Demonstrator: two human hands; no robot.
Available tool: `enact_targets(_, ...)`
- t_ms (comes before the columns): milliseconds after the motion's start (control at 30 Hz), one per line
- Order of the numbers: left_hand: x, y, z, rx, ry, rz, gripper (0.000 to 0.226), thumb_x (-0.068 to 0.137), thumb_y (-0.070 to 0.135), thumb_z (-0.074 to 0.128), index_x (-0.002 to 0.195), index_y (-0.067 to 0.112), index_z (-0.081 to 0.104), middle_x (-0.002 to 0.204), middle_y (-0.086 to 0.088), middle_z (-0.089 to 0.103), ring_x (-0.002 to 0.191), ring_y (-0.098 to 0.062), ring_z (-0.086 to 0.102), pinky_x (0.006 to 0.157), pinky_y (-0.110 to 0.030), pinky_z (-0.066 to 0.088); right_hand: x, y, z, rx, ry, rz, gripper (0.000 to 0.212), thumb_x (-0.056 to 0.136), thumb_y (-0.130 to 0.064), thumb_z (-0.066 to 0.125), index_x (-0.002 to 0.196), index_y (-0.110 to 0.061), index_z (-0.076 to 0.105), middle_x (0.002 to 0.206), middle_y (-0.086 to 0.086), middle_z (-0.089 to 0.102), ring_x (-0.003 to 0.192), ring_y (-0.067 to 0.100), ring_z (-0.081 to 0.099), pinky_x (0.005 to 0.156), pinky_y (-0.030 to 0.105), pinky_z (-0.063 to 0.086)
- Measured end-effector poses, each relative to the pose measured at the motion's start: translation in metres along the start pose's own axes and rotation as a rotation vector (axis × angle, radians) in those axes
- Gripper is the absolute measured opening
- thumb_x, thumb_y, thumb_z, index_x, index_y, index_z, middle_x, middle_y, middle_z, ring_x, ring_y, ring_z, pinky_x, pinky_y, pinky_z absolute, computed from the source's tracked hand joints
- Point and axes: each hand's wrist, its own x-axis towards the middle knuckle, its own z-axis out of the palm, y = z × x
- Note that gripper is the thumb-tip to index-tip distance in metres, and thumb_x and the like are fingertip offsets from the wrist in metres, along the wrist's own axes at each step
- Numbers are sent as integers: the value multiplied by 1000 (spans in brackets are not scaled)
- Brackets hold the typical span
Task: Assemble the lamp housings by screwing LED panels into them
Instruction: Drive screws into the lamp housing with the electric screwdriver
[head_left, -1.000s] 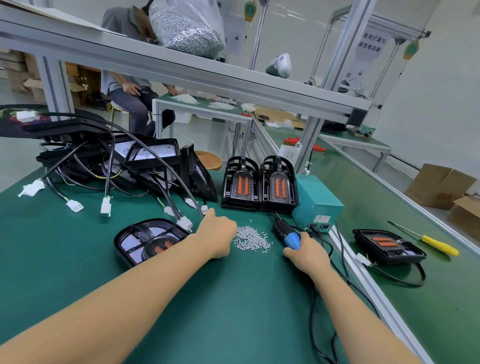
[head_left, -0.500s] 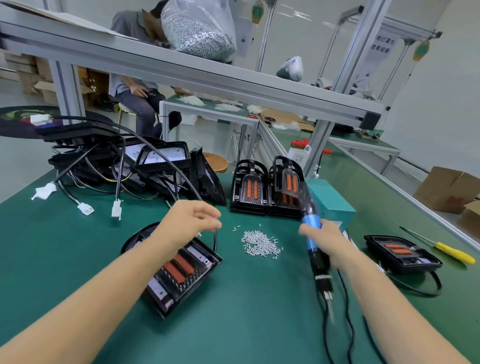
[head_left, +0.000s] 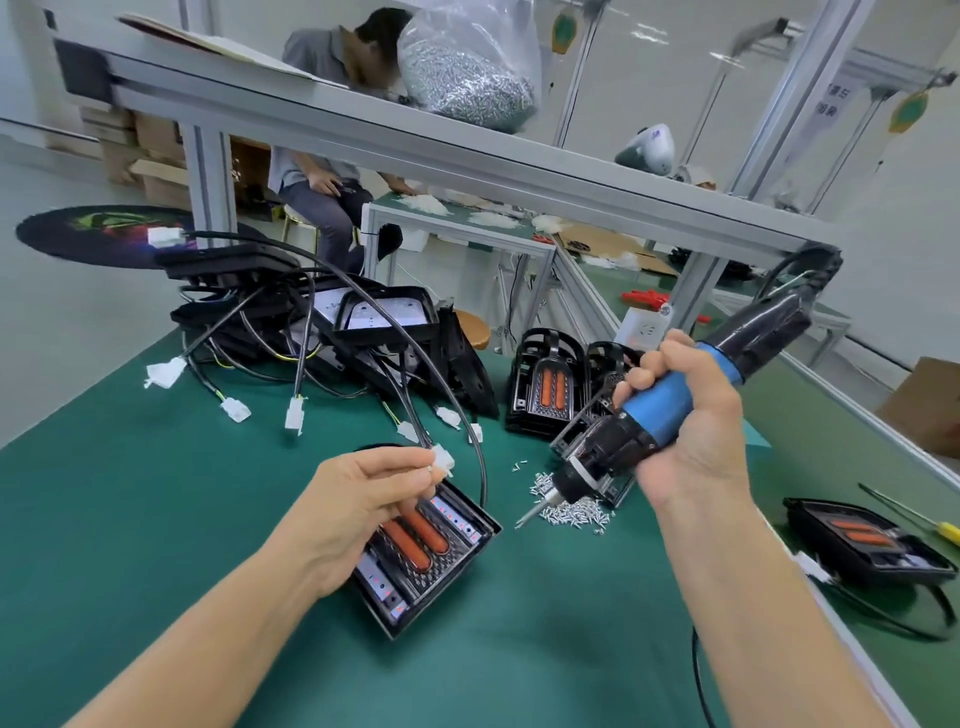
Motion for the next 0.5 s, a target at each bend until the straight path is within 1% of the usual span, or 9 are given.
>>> enact_targets(100,-6,-6,-5,-43,13,-5,17,60,13,72,75,10,78,76,-12,72,67,-16,67,60,-23,56,-13,13,14,30,-40,-81,18,85,0,53,91,-17,55,62,-3,50,49,8,48,52,19,46)
enact_targets(167,-10,-10,-6,-45,13,-5,14,68,12,68,78,5,75,75,-11,71,71,-20,65,64,-25,55,-19,20,22,45,-51,-128,20,77,-2,56,92,-17,56,61,-4,49,49,8,47,52,19,46)
enact_targets(233,-13,-12,-6,-41,-3,-2,11,77,11,64,82,3,70,73,-9,67,78,-30,61,70,-32,51,-24,25,28,60,-47,-162,22,72,-5,57,90,-17,56,61,-4,49,49,8,47,53,19,45)
enact_targets(267,-15,-13,-5,-44,-8,-1,9,81,10,63,82,3,68,72,-9,66,81,-33,58,72,-35,48,-26,27,31,70,-43,-176,22,71,-6,57,89,-16,56,60,-4,49,49,8,47,53,19,45)
enact_targets(333,-18,-13,-3,-53,-11,-2,10,86,9,60,82,3,67,72,-9,64,84,-35,56,71,-36,46,-30,31,35,88,-37,-202,20,71,-6,57,88,-16,54,60,-4,49,49,8,48,53,19,45)
enact_targets(500,-23,-11,1,-71,-24,-1,13,79,19,63,79,6,69,73,-9,65,79,-30,57,67,-32,48,-35,36,43,105,-52,-242,18,71,-8,56,86,-17,51,59,-5,48,48,8,47,53,18,44)
